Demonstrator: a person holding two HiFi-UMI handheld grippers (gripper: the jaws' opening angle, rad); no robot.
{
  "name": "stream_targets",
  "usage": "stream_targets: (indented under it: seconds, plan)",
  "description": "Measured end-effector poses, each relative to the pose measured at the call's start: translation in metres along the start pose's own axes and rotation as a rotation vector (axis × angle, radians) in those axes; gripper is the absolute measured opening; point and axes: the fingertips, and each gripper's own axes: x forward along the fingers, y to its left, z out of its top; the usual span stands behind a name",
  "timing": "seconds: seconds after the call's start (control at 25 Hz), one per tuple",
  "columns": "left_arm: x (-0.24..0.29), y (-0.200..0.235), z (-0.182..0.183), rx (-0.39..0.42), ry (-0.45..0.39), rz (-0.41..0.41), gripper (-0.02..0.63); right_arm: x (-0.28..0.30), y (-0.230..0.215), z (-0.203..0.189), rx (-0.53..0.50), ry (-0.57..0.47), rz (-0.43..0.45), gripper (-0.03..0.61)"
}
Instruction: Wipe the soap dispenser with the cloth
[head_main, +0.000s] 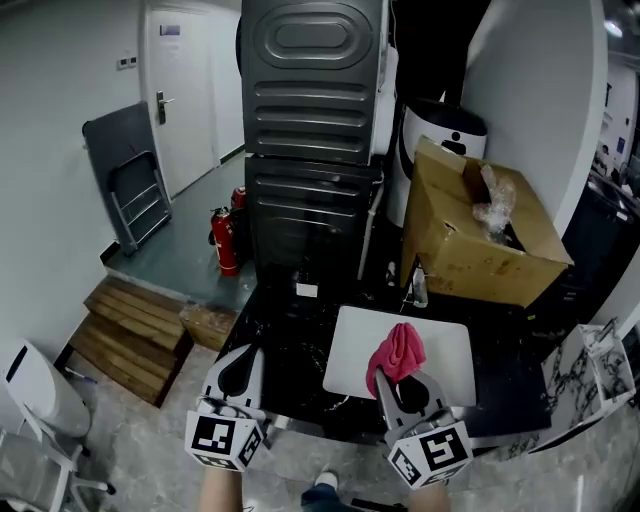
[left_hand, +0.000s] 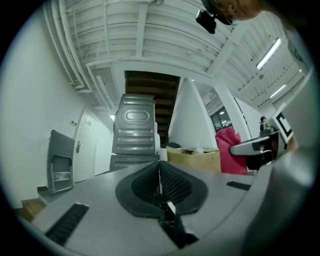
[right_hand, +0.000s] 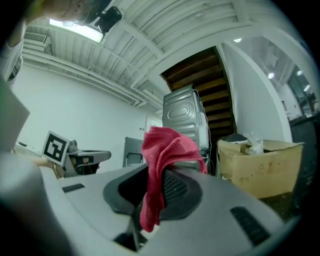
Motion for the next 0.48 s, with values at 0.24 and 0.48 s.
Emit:
stream_targets:
  seconds: [0.24, 0.48]
  plan:
    - [0.09, 0.011, -0.032, -0.022, 0.043, -0.134, 0.219, 0.064, -0.046, -0.017, 0.012, 0.032, 0.005, 0.06]
    - [0.145, 0.036, -0.057, -0.05, 0.078, -0.166, 0.287, 0.102, -0.067, -0.036, 0.047, 0.067, 0.004, 0.06]
